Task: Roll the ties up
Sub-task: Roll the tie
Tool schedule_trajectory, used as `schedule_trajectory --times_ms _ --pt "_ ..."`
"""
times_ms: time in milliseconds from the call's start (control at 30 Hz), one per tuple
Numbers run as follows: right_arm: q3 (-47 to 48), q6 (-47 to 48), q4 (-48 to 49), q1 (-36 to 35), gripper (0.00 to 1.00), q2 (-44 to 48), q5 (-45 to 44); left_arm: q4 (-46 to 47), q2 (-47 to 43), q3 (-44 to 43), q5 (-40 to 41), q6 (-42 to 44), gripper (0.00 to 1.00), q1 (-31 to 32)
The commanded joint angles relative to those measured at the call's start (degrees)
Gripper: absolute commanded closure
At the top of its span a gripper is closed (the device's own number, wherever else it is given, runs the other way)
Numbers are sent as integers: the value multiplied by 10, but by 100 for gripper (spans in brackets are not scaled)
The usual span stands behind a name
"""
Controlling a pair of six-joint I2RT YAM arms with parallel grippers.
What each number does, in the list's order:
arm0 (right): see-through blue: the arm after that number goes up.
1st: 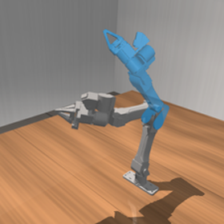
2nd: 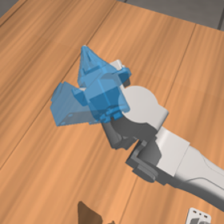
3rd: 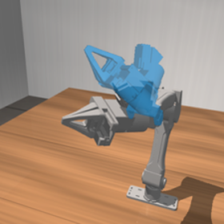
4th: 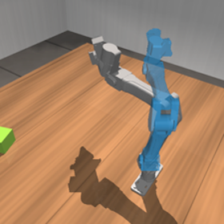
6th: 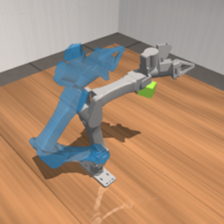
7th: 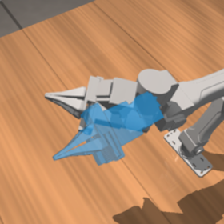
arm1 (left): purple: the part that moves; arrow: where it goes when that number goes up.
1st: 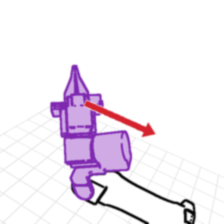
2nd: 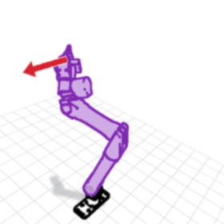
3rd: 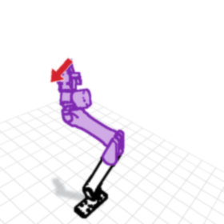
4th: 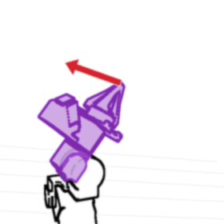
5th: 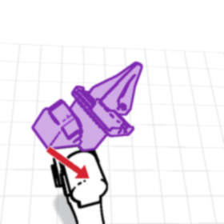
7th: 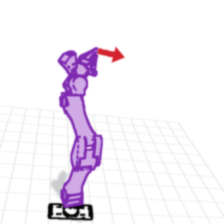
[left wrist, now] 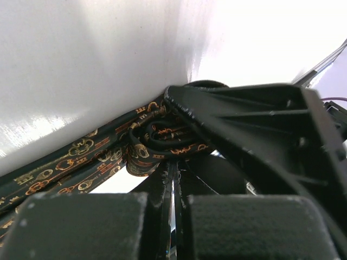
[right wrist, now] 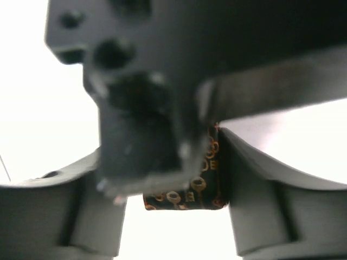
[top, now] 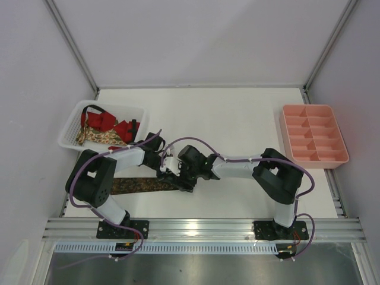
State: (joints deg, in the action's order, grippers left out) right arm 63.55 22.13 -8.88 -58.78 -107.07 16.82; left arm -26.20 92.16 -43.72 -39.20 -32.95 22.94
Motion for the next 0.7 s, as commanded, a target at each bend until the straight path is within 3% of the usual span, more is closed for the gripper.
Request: schedule_trajectory --times_ms 0,100,167,300,500,567,667 --pt "-23 -24 -10 13 31 8 -6 -3 6 -17 0 10 100 1" --pt "-40 -48 10 26 5 42 -9 -2 9 -15 4 13 99 0" --pt "-55 -68 26 31 0 79 -24 -2 12 -15 4 13 100 0" --pt "-85 -129 32 61 0 149 -28 -1 18 -18 4 15 100 0" --pt "-45 -274 -82 121 0 190 -8 -4 27 -27 2 17 100 -3" --pt "-27 -325 -119 160 0 178 49 -9 29 -36 3 18 99 -5" --pt "-43 -416 -91 210 2 156 175 -18 36 -45 3 24 100 -9"
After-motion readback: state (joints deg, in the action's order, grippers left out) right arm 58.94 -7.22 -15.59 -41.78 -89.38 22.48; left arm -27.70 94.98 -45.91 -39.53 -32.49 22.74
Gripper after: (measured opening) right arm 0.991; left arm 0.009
